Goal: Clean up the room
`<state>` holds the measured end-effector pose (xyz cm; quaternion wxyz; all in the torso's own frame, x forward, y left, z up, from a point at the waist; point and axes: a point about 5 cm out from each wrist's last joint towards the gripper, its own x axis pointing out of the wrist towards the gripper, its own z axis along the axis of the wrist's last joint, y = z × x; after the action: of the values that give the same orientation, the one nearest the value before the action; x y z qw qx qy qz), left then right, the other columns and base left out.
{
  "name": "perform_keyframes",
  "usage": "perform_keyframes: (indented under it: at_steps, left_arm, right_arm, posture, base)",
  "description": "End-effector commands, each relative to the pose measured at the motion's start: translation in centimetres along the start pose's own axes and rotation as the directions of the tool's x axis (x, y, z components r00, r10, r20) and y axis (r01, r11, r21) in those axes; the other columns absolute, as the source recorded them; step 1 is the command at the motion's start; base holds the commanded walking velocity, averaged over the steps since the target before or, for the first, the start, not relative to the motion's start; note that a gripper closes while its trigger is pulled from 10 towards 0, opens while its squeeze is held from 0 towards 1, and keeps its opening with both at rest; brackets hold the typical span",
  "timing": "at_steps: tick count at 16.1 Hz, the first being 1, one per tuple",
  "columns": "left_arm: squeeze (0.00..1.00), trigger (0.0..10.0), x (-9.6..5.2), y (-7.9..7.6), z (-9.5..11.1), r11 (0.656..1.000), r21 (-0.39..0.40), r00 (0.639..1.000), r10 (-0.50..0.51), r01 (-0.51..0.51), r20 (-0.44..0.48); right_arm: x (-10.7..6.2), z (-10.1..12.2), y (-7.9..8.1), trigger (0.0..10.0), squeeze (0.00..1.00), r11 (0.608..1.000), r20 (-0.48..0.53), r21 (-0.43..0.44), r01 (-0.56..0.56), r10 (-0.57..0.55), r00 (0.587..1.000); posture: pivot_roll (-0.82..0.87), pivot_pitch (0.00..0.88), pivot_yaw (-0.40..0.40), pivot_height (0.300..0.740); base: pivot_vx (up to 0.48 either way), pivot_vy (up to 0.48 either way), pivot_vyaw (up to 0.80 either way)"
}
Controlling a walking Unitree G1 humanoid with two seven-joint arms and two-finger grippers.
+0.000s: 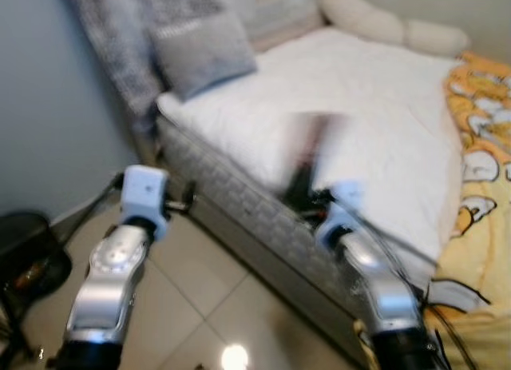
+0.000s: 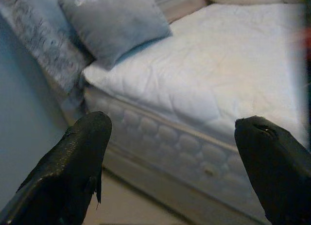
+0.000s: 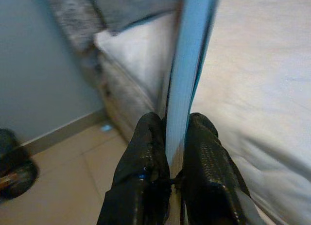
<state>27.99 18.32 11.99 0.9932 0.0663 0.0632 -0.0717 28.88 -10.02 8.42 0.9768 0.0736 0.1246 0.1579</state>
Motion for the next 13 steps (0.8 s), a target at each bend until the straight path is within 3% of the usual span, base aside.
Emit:
perform_keyframes:
  at_steps: [1,13]
  left_arm:
    - [0.00,10.0,0.26,-0.81,0.56,1.000,-0.002,0.999,-0.027,0.027,0.020]
    - [0.00,10.0,0.02,-0.59,0.59,1.000,0.003,1.000,-0.023,0.023,0.017]
  right_arm:
    - [-0.05,1.42,-0.81,10.0,0.00,0.999,0.061,-0.035,0.024,-0.022,0.998]
    - [0.34,1.26,-0.43,10.0,0.00,0.999,0.057,-0.034,-0.003,0.005,0.998]
  posture:
    - [-0.03,0.000,-0.008,0.740]
    - [-0.02,0.000,-0.011,0.740]
  base:
    - [0.480,0.000,0.00]
    - [0.479,0.000,0.00]
